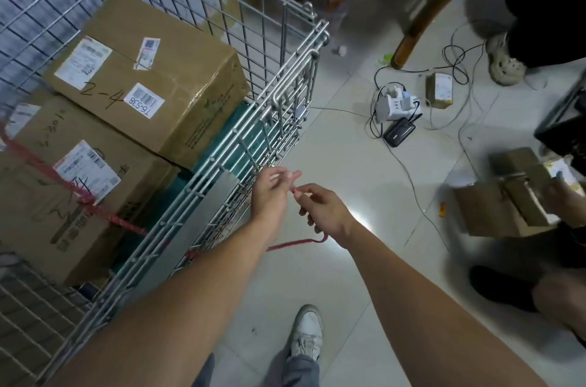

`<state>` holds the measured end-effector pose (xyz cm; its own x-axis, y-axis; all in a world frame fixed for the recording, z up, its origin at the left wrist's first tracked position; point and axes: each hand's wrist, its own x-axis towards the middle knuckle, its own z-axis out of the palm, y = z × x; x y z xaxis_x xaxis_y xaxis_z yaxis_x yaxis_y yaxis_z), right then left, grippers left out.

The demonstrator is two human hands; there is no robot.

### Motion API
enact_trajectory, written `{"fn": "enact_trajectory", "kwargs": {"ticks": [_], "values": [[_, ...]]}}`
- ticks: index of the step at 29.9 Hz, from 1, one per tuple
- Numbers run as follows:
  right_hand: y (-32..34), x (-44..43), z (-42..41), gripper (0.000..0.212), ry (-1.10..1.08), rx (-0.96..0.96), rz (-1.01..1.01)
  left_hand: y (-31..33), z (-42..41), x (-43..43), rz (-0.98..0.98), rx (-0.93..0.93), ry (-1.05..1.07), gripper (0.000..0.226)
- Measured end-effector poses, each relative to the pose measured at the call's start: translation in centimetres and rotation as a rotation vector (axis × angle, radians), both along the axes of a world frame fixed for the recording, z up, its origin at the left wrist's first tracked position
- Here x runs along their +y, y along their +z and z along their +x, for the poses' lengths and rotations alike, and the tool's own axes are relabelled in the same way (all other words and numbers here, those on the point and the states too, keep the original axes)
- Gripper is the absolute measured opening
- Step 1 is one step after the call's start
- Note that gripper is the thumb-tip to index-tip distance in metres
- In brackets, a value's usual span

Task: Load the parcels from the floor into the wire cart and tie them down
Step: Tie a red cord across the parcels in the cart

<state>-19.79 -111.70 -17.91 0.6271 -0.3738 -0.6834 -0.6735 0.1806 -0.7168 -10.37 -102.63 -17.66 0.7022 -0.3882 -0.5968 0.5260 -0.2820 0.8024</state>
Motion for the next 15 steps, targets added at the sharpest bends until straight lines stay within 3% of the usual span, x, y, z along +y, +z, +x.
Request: {"fn": "enact_trajectory", "kwargs": {"ticks": [4, 7, 9, 12, 15], "values": [[-2.6, 0.6, 2.9, 0.022, -0.083, -0.066, -0.080, -2.0, 1.0, -1.0, 0.087, -0.062, -0.027, 0.014], [-4.9, 1.1, 4.3, 0.016, -0.096, -0.093, -0.172, -3.5, 1.5, -1.1, 0.284, -0.130, -0.023, 0.027], [-6.2, 1.3, 4.7, 0.016, -0.110, -0.091, -0.181, -5.0, 1.7, -0.4, 0.393, -0.136, -0.008, 0.021], [-7.3, 0.8, 5.2, 0.021, -0.149, -0.100, -0.136, -6.7, 1.0, 1.2, 0.340, -0.076, 0.073, 0.012], [-7.8, 0.8, 6.1, 0.027, -0.083, -0.107, -0.144, -6.7, 0.0, 2.5, 0.337, -0.158, 0.031, 0.019]]}}
